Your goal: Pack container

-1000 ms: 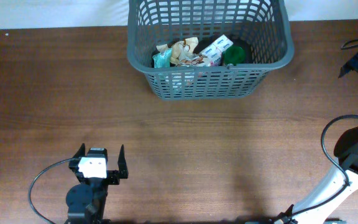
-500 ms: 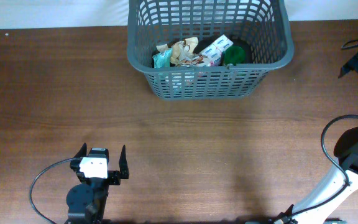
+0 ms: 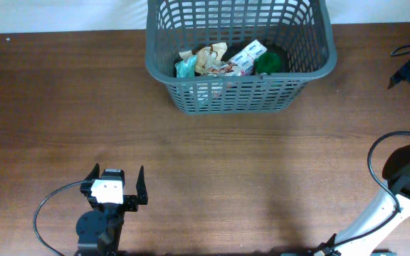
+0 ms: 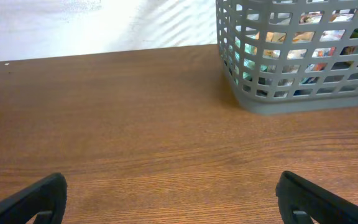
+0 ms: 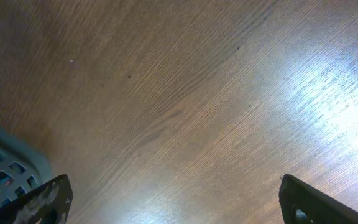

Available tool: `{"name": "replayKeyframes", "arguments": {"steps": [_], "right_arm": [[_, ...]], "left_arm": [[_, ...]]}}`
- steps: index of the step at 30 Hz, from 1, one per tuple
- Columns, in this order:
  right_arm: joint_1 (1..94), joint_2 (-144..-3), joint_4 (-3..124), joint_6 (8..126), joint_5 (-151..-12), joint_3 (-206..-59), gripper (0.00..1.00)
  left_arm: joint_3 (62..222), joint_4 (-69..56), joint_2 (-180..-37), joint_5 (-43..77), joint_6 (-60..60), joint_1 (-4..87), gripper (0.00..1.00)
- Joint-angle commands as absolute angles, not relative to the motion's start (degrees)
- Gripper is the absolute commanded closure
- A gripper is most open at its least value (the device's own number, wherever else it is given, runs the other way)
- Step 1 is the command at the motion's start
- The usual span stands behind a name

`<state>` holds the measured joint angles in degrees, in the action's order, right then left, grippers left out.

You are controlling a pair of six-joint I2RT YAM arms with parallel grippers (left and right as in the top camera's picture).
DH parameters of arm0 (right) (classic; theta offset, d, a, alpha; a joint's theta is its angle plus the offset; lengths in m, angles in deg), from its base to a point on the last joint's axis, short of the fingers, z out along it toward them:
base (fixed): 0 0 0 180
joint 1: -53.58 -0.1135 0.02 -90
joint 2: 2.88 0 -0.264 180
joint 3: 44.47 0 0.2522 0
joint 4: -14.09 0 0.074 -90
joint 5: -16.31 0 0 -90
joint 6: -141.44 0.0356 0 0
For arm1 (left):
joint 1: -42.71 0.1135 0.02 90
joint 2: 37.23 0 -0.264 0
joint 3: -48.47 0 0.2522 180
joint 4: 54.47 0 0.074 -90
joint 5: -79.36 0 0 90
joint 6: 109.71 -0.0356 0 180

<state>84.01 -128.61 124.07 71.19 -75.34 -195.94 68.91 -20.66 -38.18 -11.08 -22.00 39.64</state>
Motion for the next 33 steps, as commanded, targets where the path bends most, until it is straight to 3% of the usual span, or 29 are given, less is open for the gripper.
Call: {"name": "replayKeyframes", "arguments": {"steps": [1,24,33], "right_arm": [[83.9,-127.9,124.1,71.8,-75.8,-195.6,0.01],[83.9,-125.3,123.9,71.2,-75.3,-195.6,0.01],[82.3,-114.0,104.7,71.1,-69.7,-190.8,0.01]], "left_arm": [[68.3,-20.8,-37.5,-10.4,-21.4,39.5,0.01],[68.3,-20.8,-37.5,-10.4,-21.4,39.5,0.01],[68.3,-20.8,-37.5,-10.4,-21.4,39.5,0.01]]}}
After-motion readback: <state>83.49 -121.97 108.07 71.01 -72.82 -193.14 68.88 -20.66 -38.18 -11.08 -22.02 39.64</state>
